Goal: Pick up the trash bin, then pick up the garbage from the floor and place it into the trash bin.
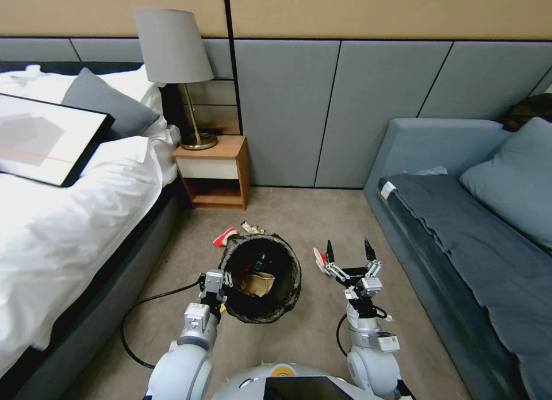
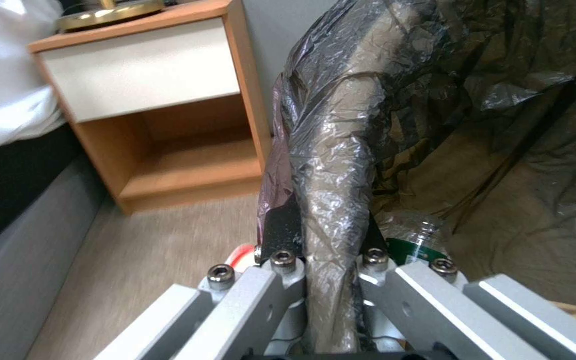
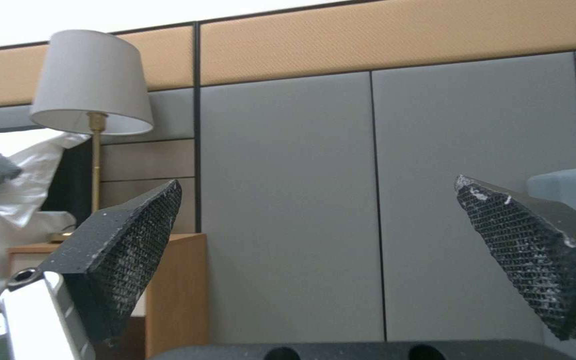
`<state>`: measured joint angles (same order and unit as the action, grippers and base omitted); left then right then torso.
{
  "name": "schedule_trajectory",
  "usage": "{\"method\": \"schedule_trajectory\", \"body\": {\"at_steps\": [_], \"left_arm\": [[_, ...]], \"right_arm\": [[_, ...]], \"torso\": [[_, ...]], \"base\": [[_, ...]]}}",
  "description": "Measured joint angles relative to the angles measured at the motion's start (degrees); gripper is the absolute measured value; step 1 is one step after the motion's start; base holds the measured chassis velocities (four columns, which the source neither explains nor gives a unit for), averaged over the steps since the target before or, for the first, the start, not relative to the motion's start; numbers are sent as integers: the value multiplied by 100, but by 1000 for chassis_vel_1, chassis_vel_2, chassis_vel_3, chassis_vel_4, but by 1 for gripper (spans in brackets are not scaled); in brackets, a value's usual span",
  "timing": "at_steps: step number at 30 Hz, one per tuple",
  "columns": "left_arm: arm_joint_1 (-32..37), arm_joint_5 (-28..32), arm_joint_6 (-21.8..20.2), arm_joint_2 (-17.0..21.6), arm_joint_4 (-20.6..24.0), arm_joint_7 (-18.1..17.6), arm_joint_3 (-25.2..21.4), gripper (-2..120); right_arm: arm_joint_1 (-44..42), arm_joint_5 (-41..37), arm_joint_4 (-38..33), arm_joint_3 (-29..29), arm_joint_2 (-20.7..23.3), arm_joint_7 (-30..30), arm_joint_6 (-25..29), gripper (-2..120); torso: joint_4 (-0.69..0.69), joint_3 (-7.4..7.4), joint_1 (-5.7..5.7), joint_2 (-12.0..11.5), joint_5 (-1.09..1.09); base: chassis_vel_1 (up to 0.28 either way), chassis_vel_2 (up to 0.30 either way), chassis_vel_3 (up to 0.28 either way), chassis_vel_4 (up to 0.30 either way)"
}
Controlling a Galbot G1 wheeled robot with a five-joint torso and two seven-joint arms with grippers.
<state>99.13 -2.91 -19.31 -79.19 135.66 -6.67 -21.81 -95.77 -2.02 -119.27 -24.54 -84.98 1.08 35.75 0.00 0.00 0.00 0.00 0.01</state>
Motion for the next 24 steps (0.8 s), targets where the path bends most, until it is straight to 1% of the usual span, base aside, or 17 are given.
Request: {"method": "schedule_trajectory", "body": {"at_steps": [3, 5, 6, 7, 8, 9, 10, 13, 19, 24], "left_arm": [[-6, 0, 1, -1, -6, 0, -1, 0], [-4, 0, 1, -5, -14, -2, -1, 0], [-4, -2, 1, -5, -18, -1, 1, 0], [-4, -2, 1, -5, -18, -1, 1, 0], [-2, -1, 1, -7, -18, -1, 6, 0], [0, -2, 2, -7, -18, -1, 6, 0], [1, -3, 2, -7, -18, -1, 7, 0], [19, -7, 2, -4, -16, -1, 5, 0], [27, -32, 2, 9, -8, 0, 24, 0], [12, -44, 1, 36, -1, 1, 65, 0]], "right_arm": [[22, -12, 19, -2, -3, -54, 40, 100], [59, -5, 58, -4, -9, -118, 97, 100], [83, 0, 84, -7, -13, -138, 131, 100], [83, 0, 84, -7, -13, -138, 131, 100], [104, 5, 99, -8, -15, -146, 151, 100], [124, 18, 109, -13, -16, -154, 165, 100], [139, 30, 114, -24, -15, -157, 177, 100], [193, 64, 122, -50, -14, -158, 189, 100], [225, 159, 122, -40, 24, -124, 137, 100], [292, 269, 103, 22, 170, 163, -254, 100]], "torso": [[-1, 0, 0, 0, -4], [1, 1, 2, 0, 1], [-1, 1, 2, 0, -5], [-1, 1, 2, 0, -5], [-1, 1, 2, -1, 0], [0, 1, 2, 0, 2], [-1, 1, 1, 0, -3], [0, 0, 0, 0, 0], [0, -1, -1, 0, -1], [0, 0, 0, 0, -1]], "base": [[-275, 264, 256, -269], [-216, 224, 234, -195], [-182, 115, 132, -149], [-182, 115, 132, -149], [-85, 115, 132, -94], [0, 0, 0, 0], [0, 0, 0, 0], [35, -26, -27, 26], [40, -29, -34, 24], [0, 0, 0, 0]]}}
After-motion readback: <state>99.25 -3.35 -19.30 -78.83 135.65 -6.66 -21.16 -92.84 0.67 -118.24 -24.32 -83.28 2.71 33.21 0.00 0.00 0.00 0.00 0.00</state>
